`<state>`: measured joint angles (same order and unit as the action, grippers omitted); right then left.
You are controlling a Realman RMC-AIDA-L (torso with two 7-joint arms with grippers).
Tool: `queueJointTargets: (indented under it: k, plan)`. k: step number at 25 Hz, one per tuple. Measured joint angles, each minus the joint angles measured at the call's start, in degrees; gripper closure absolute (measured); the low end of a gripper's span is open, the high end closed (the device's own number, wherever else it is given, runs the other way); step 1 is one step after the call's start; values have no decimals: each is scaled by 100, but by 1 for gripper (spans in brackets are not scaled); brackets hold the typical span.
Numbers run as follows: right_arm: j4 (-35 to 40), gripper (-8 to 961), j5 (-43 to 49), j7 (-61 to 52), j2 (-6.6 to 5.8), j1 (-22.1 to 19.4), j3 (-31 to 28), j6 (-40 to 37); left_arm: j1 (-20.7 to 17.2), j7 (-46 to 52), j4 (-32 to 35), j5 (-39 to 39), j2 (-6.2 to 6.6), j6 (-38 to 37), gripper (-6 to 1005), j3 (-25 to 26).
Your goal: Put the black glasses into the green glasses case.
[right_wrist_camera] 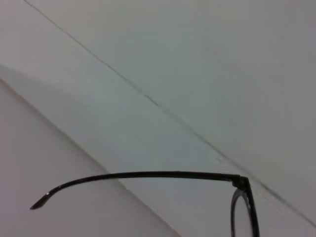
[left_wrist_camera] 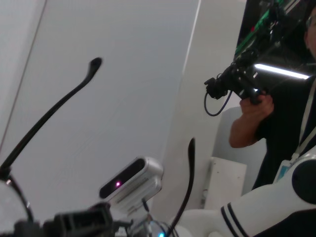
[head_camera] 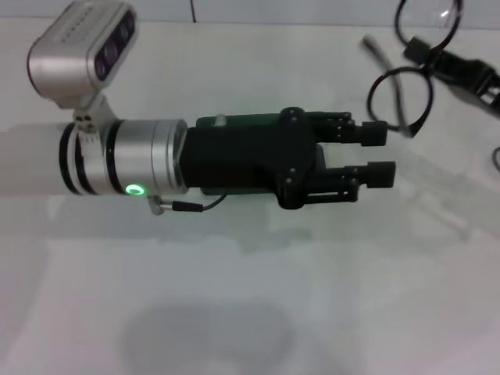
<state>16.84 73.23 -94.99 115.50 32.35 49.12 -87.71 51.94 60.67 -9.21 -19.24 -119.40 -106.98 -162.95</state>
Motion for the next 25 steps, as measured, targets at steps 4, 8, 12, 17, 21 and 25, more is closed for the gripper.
queueJointTargets:
  k: [4, 8, 12, 17, 21, 25]
  plan:
    - [-2, 838, 0, -232, -11, 63, 558, 122, 121, 218, -1, -41, -15, 28, 465, 1]
    - [1, 838, 1, -392, -16, 101, 1041, 203, 204, 401, 4, -270, -27, 102, 465, 12]
    - [51, 838, 1, -438, -32, 110, 1421, 148, 213, 610, 46, -555, -30, 531, 466, 15]
    - [76, 838, -2, -462, -77, 114, 1463, -37, 217, 919, 27, -588, -28, 1093, 466, 13]
    - [81, 839, -17, -474, -169, 114, 1443, -125, 196, 934, 37, -602, -30, 1198, 467, 18]
    - [84, 839, -53, -491, -291, 106, 1414, -157, 126, 931, 24, -737, 5, 923, 468, 19]
